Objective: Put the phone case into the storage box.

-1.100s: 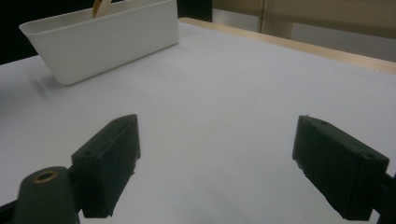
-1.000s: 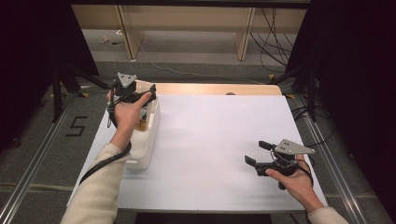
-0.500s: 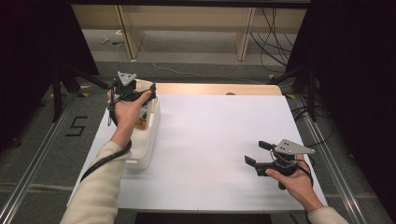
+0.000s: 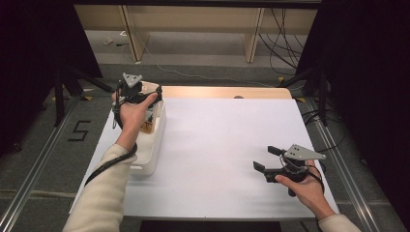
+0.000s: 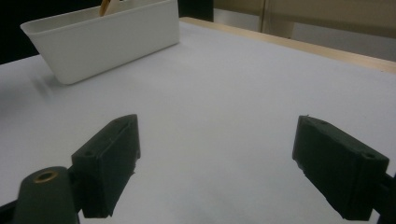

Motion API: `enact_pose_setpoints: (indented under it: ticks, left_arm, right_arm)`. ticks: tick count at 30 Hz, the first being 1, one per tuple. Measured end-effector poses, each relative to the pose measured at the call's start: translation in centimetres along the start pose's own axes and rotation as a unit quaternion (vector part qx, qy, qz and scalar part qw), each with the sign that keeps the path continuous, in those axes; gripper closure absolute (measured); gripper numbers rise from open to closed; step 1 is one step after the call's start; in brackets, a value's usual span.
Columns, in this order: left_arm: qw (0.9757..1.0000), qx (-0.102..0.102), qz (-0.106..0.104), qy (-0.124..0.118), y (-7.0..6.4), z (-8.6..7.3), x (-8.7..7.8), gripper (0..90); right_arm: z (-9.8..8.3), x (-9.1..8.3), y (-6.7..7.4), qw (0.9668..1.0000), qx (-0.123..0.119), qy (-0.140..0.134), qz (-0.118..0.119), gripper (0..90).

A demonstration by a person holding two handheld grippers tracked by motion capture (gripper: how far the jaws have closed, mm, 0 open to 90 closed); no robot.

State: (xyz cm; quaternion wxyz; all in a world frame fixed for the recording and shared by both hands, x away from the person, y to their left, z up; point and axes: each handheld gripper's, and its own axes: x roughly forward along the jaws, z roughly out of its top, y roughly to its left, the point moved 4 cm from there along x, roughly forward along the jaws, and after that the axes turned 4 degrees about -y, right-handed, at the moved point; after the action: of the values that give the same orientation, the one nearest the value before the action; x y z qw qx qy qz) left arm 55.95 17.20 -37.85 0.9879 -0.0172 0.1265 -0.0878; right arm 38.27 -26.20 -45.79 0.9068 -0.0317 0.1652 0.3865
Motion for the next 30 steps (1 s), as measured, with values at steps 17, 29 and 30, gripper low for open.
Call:
enact_pose_setpoints:
  ticks: [17, 29, 30]
  left_arm:
    - [1.0000, 0.002, -0.001, 0.006, 0.0, 0.2, 0.7, 11.4]
    - [1.0000, 0.001, -0.003, 0.008, -0.2, 0.3, 1.2, 11.4]
    - [1.0000, 0.001, -0.003, 0.008, -0.2, 0.4, 1.3, 11.4]
  right_arm:
    - [0.0, 0.0, 0.0, 1.0000, 0.000, 0.000, 0.001, 15.9]
    - [0.0, 0.0, 0.0, 1.0000, 0.000, 0.001, 0.001, 15.9]
    - [0.0, 0.0, 0.0, 1.0000, 0.000, 0.001, 0.001, 15.9]
